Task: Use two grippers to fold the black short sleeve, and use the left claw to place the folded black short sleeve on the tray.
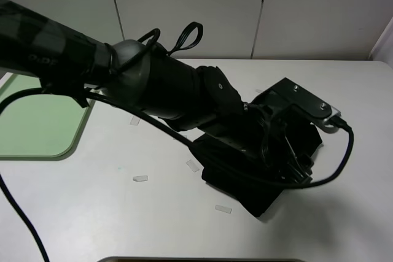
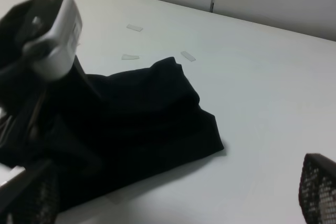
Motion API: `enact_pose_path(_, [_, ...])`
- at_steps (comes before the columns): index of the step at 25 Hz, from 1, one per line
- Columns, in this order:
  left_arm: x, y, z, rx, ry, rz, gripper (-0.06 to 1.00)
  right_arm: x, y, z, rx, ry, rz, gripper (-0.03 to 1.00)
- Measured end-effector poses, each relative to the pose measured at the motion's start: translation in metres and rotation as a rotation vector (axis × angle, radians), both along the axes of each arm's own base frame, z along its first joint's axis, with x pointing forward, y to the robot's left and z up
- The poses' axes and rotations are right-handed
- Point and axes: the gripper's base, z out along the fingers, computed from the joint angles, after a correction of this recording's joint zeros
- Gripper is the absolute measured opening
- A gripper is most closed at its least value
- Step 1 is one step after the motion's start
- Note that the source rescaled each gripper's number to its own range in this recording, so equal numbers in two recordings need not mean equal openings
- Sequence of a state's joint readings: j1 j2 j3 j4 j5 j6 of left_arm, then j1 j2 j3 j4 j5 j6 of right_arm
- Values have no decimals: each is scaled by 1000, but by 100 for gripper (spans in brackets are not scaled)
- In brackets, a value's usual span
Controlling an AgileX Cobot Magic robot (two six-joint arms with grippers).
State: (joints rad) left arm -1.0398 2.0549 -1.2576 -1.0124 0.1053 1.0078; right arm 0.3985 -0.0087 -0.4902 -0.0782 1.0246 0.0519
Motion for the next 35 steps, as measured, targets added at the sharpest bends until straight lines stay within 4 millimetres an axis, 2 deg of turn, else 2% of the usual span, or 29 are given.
enact_pose_path(4, [-10, -2, -1, 29, -70, -181, 80, 0, 0, 0, 0, 0, 0, 100])
enact_pose_path(6, [-9, -2, -1, 34, -116, -203, 80, 0, 0, 0, 0, 0, 0, 100])
enact_pose_path(10, [2, -2, 8, 7, -181, -88, 80, 0, 0, 0, 0, 0, 0, 100])
enact_pose_path(14, [9, 4, 35, -66, -172, 9, 80, 0, 0, 0, 0, 0, 0, 100])
enact_pose_path(17, [24, 16, 52, -114, -99, 86, 80, 0, 0, 0, 0, 0, 0, 100])
enact_pose_path(19, [35, 27, 54, -129, -5, 130, 80, 0, 0, 0, 0, 0, 0, 100])
enact_pose_path(23, [51, 48, 52, -135, 209, 201, 80, 0, 0, 0, 0, 0, 0, 100])
enact_pose_path(27, [50, 53, 42, -111, 285, 198, 80, 0, 0, 0, 0, 0, 0, 100])
enact_pose_path(30, [48, 50, 21, -65, 348, 182, 80, 0, 0, 0, 0, 0, 0, 100])
enact_pose_path(32, [45, 47, 0, -22, 386, 182, 80, 0, 0, 0, 0, 0, 0, 100])
enact_pose_path(35, [33, 39, -21, 28, 426, 150, 80, 0, 0, 0, 0, 0, 0, 100])
